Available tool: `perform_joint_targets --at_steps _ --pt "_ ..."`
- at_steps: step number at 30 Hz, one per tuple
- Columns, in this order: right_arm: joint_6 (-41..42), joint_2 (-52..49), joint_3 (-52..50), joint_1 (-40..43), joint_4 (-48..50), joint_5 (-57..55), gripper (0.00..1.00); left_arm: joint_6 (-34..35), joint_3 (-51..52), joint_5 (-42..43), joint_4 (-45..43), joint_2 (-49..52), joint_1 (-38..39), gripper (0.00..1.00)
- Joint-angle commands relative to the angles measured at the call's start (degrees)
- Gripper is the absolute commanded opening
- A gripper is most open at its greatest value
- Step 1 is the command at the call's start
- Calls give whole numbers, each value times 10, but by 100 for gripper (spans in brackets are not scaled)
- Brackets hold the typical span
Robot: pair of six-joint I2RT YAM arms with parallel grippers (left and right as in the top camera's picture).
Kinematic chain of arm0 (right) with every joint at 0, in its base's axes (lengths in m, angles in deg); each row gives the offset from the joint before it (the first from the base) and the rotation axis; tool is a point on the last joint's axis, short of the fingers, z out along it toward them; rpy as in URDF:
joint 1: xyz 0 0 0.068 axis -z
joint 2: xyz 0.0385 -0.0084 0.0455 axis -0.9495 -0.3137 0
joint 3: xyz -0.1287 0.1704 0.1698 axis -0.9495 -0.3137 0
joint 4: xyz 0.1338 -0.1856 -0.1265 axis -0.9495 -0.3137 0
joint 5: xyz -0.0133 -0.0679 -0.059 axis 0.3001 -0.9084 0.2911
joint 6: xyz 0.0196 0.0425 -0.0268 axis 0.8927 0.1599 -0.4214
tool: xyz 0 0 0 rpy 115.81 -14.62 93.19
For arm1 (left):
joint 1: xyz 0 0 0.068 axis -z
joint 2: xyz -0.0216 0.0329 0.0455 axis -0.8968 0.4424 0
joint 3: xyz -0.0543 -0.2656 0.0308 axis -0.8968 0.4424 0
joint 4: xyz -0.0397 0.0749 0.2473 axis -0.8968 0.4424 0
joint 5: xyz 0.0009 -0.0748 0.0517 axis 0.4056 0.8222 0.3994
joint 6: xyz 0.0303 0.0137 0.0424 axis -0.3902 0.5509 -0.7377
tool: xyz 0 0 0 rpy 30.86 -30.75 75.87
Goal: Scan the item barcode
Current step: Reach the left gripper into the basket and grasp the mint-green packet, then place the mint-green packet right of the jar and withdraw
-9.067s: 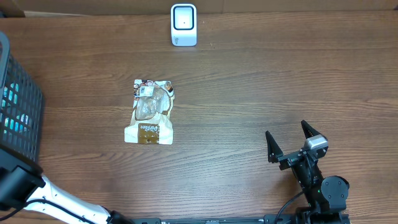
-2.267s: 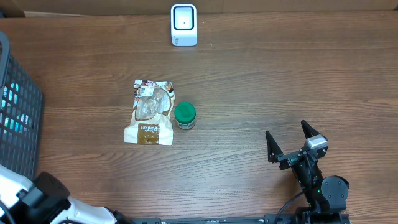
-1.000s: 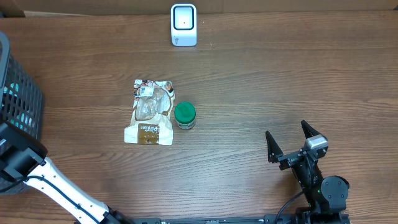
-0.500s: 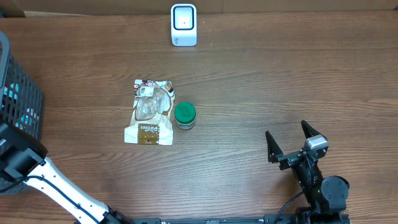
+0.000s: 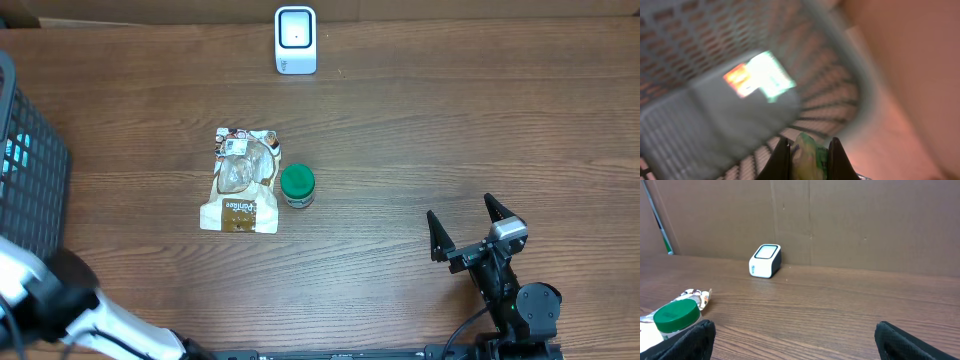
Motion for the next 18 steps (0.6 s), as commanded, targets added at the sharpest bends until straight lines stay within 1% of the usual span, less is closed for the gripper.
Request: perform_joint_targets --at_steps 1,2,4,8,11,13,14,17,18 --pt "1 4 -6 1 3 1 100 -18 -3 31 24 -68 72 4" --pt "1 4 -6 1 3 1 100 -22 -3 31 32 -77 96 4" --pt "1 4 -6 1 3 1 100 -32 -3 31 61 -85 194 4" --pt "1 4 -6 1 3 1 100 -34 21 32 80 -63 316 4" --pt "1 4 -6 1 3 1 100 -54 42 32 77 -18 427 4" --pt "1 4 -6 1 3 1 100 -54 45 32 71 12 473 4" --pt "1 4 -6 1 3 1 100 -54 46 32 66 50 521 4" --pt "1 4 -6 1 3 1 100 -54 46 32 51 123 588 4" --pt "1 4 -6 1 3 1 100 -54 46 32 47 139 600 4"
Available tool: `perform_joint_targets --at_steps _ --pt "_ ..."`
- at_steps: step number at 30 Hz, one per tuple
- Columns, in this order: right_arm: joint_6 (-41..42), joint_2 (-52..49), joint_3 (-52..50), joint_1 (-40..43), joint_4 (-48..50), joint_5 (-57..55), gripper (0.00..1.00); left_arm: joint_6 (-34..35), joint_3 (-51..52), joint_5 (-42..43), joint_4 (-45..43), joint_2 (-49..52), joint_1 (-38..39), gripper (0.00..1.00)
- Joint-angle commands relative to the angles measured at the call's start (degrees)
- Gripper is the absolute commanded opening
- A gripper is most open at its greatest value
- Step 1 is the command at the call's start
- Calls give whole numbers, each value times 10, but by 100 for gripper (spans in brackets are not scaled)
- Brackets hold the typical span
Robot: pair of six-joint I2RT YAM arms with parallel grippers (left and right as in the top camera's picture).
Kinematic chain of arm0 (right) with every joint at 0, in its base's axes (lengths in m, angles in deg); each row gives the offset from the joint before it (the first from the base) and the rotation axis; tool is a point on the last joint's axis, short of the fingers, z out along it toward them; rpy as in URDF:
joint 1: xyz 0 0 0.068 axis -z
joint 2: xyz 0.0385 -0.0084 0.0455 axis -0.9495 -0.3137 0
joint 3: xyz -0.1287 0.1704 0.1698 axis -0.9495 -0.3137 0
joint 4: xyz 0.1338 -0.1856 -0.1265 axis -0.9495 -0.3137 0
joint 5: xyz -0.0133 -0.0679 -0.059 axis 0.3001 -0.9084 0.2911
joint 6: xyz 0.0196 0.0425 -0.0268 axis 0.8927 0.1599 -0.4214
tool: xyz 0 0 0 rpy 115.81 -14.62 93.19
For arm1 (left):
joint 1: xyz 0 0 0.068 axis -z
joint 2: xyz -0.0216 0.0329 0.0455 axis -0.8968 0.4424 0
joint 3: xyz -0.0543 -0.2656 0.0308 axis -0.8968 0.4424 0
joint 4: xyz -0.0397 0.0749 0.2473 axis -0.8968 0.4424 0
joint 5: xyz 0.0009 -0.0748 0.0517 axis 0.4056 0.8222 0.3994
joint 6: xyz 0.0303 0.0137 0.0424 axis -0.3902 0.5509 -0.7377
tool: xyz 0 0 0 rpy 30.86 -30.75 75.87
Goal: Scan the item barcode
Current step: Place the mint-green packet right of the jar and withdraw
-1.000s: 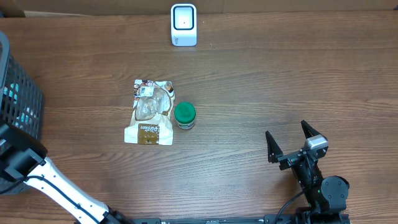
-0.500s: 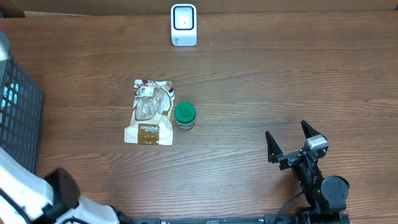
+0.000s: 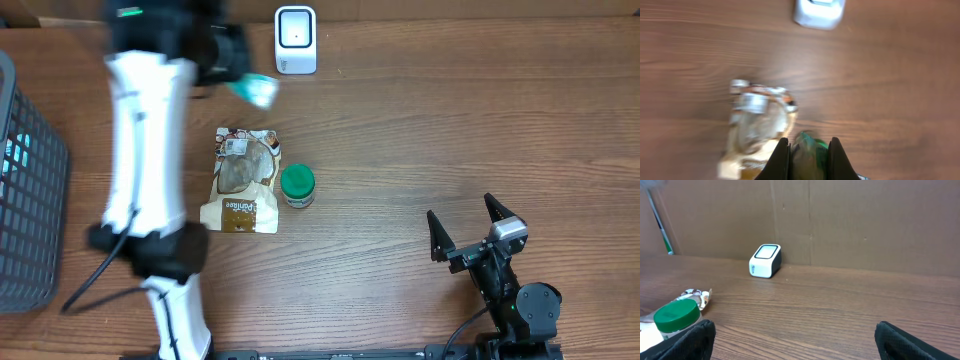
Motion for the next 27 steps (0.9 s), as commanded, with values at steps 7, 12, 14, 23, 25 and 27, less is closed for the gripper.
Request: perform_joint_targets --at_steps 7,12,14,23,25,27 --pt "1 4 -6 1 3 1 100 -12 4 5 -31 194 147 4" --pt "1 4 -6 1 3 1 100 -13 4 1 -35 219 171 17" --pt "1 4 -6 1 3 1 100 -13 1 1 -39 217 173 55" --pt "1 4 -6 1 3 1 100 -23 -136 2 26 186 127 66" --pt "1 4 -6 1 3 1 100 -21 -207 2 52 153 84 66" --pt "1 4 -6 1 3 1 100 -11 -253 3 55 99 21 66"
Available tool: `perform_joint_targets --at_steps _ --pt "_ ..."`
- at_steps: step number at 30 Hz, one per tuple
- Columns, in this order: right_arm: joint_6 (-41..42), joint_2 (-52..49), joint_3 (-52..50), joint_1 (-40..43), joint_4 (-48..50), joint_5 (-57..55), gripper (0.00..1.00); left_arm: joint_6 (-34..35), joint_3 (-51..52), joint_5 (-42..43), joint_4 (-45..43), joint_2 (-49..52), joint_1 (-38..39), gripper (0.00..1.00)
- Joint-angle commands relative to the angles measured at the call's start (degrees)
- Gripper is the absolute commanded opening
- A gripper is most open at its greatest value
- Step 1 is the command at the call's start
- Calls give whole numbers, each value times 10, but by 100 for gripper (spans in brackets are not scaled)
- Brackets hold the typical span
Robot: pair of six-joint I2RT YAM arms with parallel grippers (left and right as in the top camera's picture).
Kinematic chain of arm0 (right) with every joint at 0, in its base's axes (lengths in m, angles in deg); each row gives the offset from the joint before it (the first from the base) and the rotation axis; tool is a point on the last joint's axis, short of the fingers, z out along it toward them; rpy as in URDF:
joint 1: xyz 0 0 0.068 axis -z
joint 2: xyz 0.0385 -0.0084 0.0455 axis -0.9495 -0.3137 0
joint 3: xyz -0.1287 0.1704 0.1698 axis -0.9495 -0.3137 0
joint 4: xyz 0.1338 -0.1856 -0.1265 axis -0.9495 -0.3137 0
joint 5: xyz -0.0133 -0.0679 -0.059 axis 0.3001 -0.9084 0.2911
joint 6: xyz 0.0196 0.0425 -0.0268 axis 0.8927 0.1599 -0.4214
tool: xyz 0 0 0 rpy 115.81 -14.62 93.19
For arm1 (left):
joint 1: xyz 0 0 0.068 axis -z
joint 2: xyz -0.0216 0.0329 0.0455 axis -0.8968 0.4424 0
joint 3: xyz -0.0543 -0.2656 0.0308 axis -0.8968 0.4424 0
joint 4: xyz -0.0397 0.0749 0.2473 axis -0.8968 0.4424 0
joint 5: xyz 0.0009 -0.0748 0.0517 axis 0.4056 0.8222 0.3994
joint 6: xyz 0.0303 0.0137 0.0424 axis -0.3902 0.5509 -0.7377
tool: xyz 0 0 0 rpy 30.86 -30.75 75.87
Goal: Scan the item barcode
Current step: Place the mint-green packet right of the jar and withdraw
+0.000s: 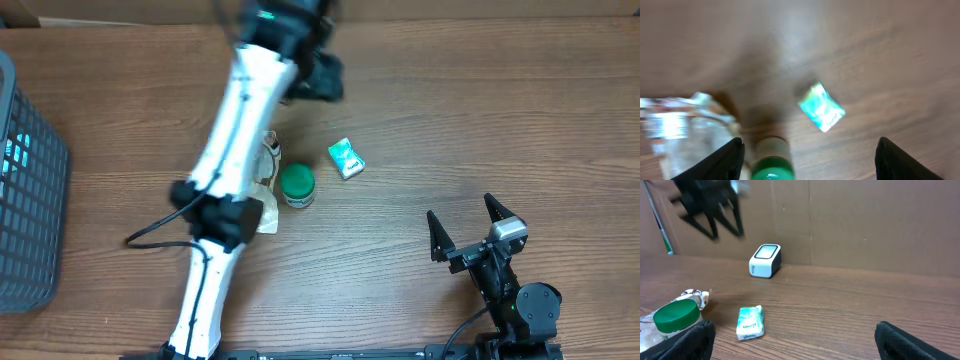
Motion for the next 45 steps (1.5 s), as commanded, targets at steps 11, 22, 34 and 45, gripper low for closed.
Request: perform_joint_targets --at_steps 11,22,34,45 --pt "1 4 -6 1 3 1 100 27 -73 -8 5 -246 -494 71" --pt "1 4 -6 1 3 1 100 93 202 -125 -106 -236 -674 65" --pt "2 4 -6 1 3 1 100 27 563 -134 -509 -226 -706 78" --pt "1 4 -6 1 3 1 100 -19 572 -143 -558 -86 -731 75"
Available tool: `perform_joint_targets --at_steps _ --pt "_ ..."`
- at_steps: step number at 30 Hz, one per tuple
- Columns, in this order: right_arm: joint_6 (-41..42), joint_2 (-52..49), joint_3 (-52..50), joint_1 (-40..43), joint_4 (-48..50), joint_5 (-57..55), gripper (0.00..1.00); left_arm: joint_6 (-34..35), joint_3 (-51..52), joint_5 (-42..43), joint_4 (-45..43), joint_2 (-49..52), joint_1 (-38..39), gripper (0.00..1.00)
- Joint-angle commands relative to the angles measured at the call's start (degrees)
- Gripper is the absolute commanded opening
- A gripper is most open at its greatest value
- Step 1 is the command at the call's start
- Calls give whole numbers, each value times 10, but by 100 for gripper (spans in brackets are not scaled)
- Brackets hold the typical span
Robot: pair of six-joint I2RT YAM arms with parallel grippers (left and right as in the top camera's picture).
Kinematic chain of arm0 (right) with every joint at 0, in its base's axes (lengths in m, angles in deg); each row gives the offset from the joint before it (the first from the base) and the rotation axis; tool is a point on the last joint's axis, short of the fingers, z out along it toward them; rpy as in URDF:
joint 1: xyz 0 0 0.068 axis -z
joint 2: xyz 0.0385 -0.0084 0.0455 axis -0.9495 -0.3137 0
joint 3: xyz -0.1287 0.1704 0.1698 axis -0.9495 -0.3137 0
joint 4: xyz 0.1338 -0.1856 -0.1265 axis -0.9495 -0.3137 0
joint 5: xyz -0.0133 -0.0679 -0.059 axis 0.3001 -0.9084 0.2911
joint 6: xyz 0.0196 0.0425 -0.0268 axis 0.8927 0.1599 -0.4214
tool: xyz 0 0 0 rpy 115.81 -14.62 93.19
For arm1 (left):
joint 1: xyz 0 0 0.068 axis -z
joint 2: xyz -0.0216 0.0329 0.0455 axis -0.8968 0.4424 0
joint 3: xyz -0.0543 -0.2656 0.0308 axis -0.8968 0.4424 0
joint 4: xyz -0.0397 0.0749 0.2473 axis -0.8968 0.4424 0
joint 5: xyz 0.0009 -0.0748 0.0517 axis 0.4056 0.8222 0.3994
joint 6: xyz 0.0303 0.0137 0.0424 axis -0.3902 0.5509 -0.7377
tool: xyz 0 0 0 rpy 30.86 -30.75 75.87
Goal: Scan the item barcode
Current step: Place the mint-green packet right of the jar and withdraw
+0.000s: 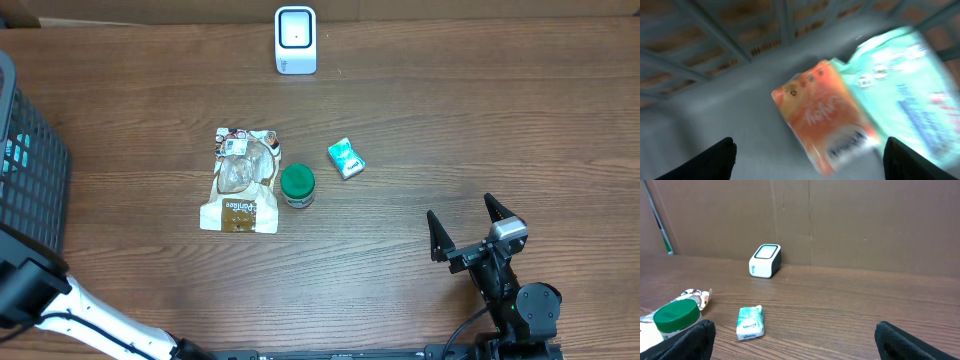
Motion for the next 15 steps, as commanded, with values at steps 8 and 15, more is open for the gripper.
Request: perform_joint_targets --at_steps 8,15 --pt "1 4 -6 1 2 1 100 -24 5 -17 -44 56 2 59" --pt "2 4 -6 1 2 1 100 -29 5 -5 15 56 4 4"
